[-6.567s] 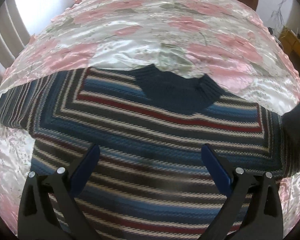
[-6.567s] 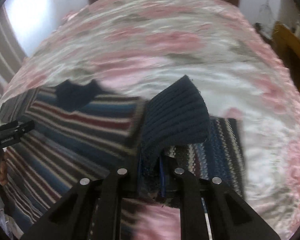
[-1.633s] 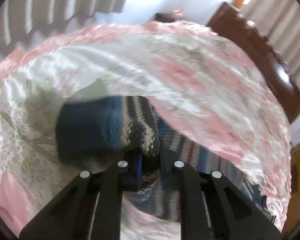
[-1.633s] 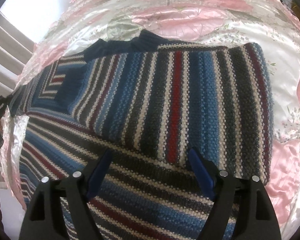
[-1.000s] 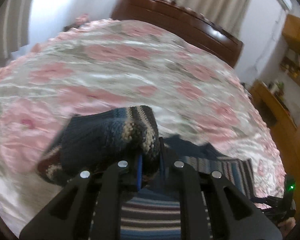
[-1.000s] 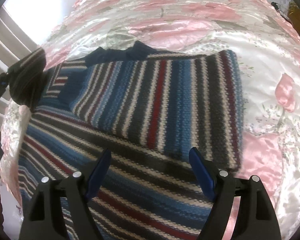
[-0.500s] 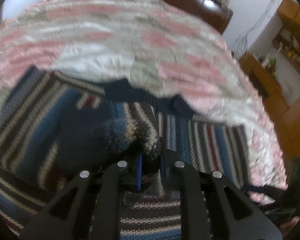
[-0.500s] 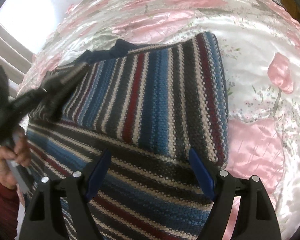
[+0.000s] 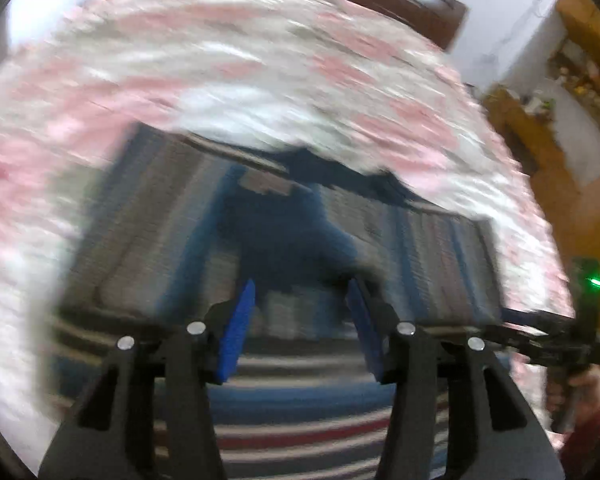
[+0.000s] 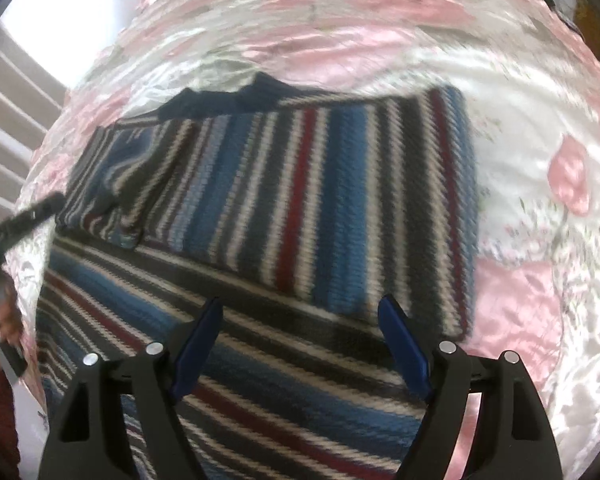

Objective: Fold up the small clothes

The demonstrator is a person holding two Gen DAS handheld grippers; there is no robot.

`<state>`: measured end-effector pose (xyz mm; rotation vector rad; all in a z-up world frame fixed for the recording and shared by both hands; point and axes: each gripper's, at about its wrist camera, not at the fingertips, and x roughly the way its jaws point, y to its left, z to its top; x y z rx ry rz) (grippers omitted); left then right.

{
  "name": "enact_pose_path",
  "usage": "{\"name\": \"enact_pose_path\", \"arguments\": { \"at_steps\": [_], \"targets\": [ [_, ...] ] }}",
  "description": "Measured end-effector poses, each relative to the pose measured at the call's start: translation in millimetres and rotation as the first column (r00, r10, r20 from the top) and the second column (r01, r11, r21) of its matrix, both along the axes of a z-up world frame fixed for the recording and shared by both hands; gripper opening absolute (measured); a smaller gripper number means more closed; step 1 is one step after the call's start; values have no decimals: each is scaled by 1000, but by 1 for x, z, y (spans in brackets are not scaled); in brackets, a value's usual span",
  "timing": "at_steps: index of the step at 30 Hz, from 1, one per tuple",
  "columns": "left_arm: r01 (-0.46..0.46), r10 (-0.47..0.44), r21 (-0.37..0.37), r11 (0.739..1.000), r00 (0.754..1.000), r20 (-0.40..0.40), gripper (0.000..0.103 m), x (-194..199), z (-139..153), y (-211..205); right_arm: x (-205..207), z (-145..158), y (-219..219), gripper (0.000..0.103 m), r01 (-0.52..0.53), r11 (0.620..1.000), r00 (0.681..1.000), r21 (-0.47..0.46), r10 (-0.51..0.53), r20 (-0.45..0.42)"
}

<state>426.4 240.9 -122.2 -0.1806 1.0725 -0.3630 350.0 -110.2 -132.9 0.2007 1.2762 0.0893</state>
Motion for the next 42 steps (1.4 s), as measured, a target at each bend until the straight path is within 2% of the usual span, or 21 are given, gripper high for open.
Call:
{"name": "enact_pose_path", "arguments": {
  "at_steps": [3, 7, 9, 13, 16, 20, 23, 25, 27, 30, 32, 34, 37, 40, 42],
  "targets": [
    [-69, 75, 92, 993, 995, -60, 48, 31, -13, 26, 18, 10, 31, 80, -50, 999, 999, 5, 50, 13],
    [-85, 104, 132, 988, 984, -143, 45, 60, -46, 40, 45, 26, 78, 80, -130, 991, 990, -9, 130, 46],
    [-88, 106, 92, 992, 972, -209, 45, 69, -65, 48, 60, 30, 102, 80, -170, 985, 984, -23, 171, 47],
    [-116, 114, 9, 993, 965, -238, 43, 75, -79, 61, 80, 32, 144, 80, -253, 965, 964, -72, 258, 70],
    [-74, 78, 28, 997, 971, -224, 43, 74, -81, 60, 87, 30, 171, 80, -316, 947, 943, -61, 321, 88],
    [-75, 76, 11, 997, 973, -217, 42, 73, -84, 60, 96, 8, 205, 80, -390, 918, 918, -72, 394, 53],
    [-83, 81, 1, 997, 972, -219, 42, 73, -85, 63, 104, -16, 213, 80, -375, 918, 925, -132, 379, 6],
    [-82, 81, 2, 997, 972, -219, 42, 72, -85, 64, 110, -29, 212, 80, -364, 923, 931, -127, 365, -19],
    [-85, 83, 0, 996, 972, -219, 42, 72, -84, 65, 115, -46, 211, 73, -349, 921, 937, -173, 346, -50],
    [-89, 86, 0, 996, 972, -220, 42, 72, -85, 65, 113, -52, 209, 57, -357, 909, 933, -214, 359, -33],
    [-89, 87, 3, 996, 972, -219, 42, 71, -85, 65, 112, -44, 197, 31, -331, 929, 943, -164, 334, -10],
    [-91, 90, 7, 996, 972, -217, 42, 71, -84, 64, 110, -33, 176, 21, -275, 960, 961, -59, 277, 20],
    [-95, 95, 11, 995, 972, -213, 42, 71, -85, 62, 103, -21, 142, 14, -197, 973, 980, 119, 191, 54],
    [-96, 98, 18, 995, 973, -207, 42, 71, -85, 61, 84, -9, 102, 14, -121, 973, 990, 196, 105, 92],
    [-99, 101, 19, 995, 974, -205, 42, 71, -85, 61, 65, -10, 68, 15, -60, 967, 996, 248, 40, 84]
  ]
}}
